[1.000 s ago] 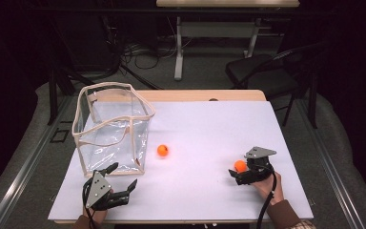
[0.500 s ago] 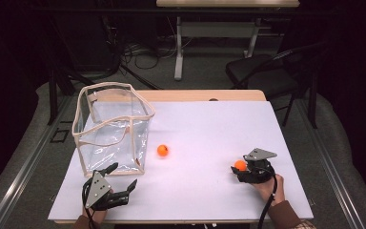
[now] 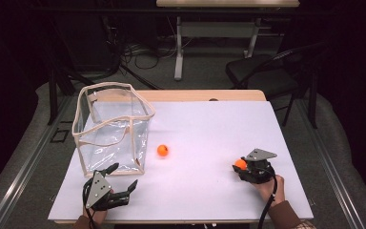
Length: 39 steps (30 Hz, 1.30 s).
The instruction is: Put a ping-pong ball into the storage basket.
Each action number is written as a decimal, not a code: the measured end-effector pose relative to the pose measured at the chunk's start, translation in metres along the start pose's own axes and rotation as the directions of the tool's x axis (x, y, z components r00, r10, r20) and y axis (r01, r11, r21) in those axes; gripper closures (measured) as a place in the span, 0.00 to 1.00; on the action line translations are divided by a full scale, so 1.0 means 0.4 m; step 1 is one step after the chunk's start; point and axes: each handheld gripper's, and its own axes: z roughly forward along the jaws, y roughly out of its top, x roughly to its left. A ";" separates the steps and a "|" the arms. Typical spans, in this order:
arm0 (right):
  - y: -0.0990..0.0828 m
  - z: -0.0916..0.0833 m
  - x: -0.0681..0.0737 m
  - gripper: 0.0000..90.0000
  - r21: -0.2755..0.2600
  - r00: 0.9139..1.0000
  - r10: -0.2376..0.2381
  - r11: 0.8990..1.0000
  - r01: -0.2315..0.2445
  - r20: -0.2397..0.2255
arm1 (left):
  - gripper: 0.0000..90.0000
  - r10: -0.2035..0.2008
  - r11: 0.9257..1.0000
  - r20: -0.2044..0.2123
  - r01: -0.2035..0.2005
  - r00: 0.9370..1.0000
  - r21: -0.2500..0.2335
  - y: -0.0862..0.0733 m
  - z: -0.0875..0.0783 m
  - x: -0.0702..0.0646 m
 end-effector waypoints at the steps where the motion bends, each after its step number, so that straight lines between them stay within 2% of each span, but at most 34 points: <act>1: 0.002 -0.004 0.000 0.56 -0.006 1.000 0.000 1.000 0.000 0.000 | 0.18 -0.005 1.000 0.001 0.005 1.000 -0.001 0.000 0.001 0.001; 8: 0.012 -0.023 -0.006 0.56 -0.063 1.000 0.011 0.998 -0.010 0.005 | 0.18 -0.003 1.000 0.000 0.003 1.000 -0.001 0.001 0.002 -0.001; 25: 0.056 -0.049 0.016 0.57 -0.171 1.000 -0.020 0.985 0.019 -0.007 | 0.18 -0.003 1.000 -0.002 0.003 1.000 -0.006 0.000 0.000 0.001; 39: 0.089 -0.027 0.039 0.57 -0.198 0.999 -0.039 0.980 0.031 -0.037 | 0.18 0.001 1.000 0.003 -0.001 1.000 -0.009 0.001 0.003 0.000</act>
